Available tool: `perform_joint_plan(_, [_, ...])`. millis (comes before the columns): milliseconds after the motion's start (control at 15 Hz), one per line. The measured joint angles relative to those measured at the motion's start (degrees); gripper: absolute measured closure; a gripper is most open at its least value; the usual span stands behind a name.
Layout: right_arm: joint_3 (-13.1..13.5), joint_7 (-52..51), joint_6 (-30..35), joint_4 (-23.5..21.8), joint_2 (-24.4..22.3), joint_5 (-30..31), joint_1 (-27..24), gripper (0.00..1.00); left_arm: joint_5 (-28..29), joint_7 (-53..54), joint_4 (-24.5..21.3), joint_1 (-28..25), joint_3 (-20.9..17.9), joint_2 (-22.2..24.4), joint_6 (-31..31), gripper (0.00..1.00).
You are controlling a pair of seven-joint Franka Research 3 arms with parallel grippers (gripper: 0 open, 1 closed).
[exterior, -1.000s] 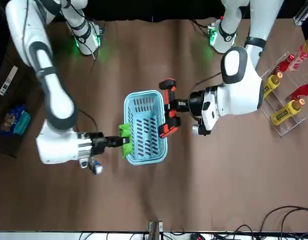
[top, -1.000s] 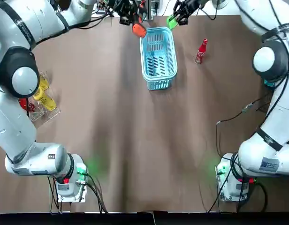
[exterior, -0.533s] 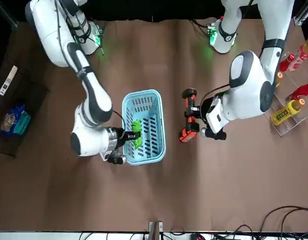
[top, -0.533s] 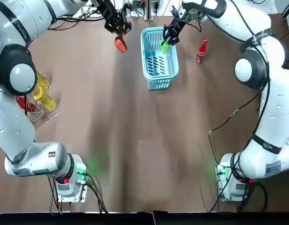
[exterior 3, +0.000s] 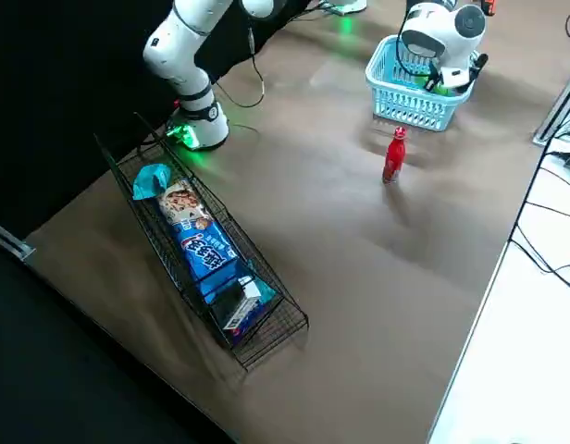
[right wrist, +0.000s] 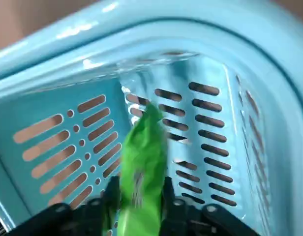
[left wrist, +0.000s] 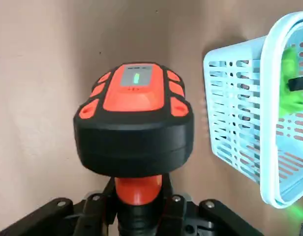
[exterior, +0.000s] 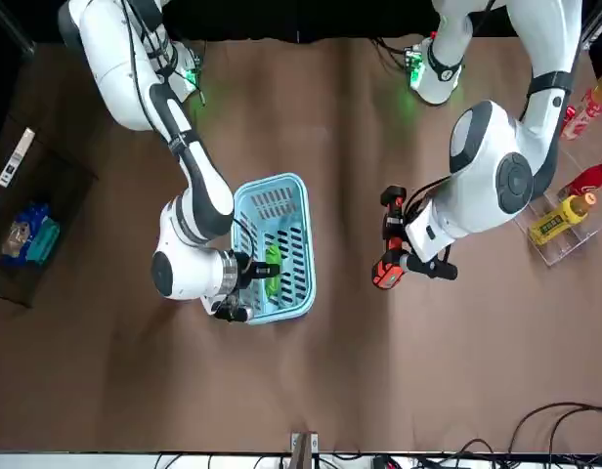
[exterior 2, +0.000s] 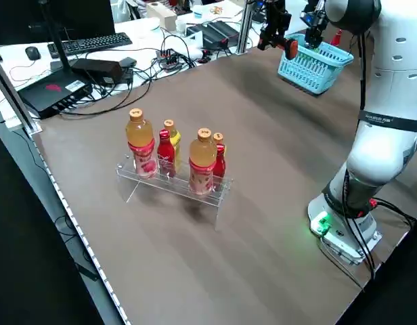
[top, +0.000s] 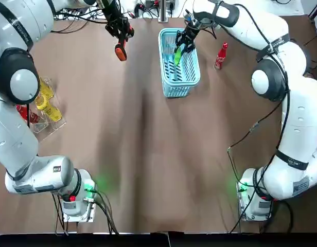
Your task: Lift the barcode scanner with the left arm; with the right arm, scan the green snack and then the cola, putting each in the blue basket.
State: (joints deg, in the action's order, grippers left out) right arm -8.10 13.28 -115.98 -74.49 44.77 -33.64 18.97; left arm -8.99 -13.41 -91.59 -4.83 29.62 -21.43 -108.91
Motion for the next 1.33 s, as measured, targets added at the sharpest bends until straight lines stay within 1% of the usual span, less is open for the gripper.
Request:
perform_joint_plan(67, [-0.1,0.2,0.0,0.3,-0.1,-0.1,0.0,0.51,0.1,0.0,0.0,0.0,0.0,0.0,0.5,0.63])
perform_joint_plan(133, [-0.3,0.9,0.0,0.7,-0.2,-0.1,0.1,0.48,0.3,0.0,0.0,-0.1,0.0,0.0,1.0,0.63])
perform_joint_plan(333, [-0.4,3.3,0.1,2.4,-1.1,-0.1,0.5,0.46,2.3,0.0,0.0,-0.6,-0.1,0.0,1.8,0.63])
perform_joint_plan(533, [0.5,5.6,1.3,3.2,-2.3,0.0,0.1,0.45,4.2,0.0,0.0,-0.9,-0.1,0.0,2.2,0.63])
perform_joint_plan(667, [1.5,6.3,4.1,3.6,-3.5,0.2,-2.2,0.45,4.8,0.0,0.0,-0.9,0.0,0.0,2.4,0.63])
perform_joint_plan(733, [1.9,6.3,6.9,3.8,-4.3,1.0,-4.1,0.45,4.9,0.0,0.1,-0.9,0.1,0.0,2.6,0.63])
perform_joint_plan(867, [2.1,6.3,11.4,4.3,-6.4,4.0,-8.4,0.44,4.9,0.0,1.0,-0.8,0.2,0.1,3.8,0.63])
perform_joint_plan(933, [2.1,6.3,12.3,4.3,-7.6,6.1,-10.2,0.43,4.9,0.0,1.6,-0.8,0.2,0.2,4.4,0.63])
perform_joint_plan(1000, [2.3,6.6,12.9,4.3,-8.7,8.2,-11.6,0.38,4.9,0.0,1.9,-0.8,0.2,0.3,4.7,0.63])
perform_joint_plan(1067, [2.7,7.8,13.4,4.3,-9.5,10.0,-12.6,0.37,5.0,0.0,2.2,-0.8,0.2,0.4,4.9,0.63])
perform_joint_plan(1200, [4.7,13.1,14.0,4.2,-10.1,13.7,-13.6,0.36,5.0,0.0,2.3,-0.8,0.2,0.3,5.0,0.63])
perform_joint_plan(1333, [6.1,17.8,15.6,3.7,-10.0,20.4,-13.7,0.37,5.0,0.0,2.3,-0.8,0.2,0.4,5.1,0.63])
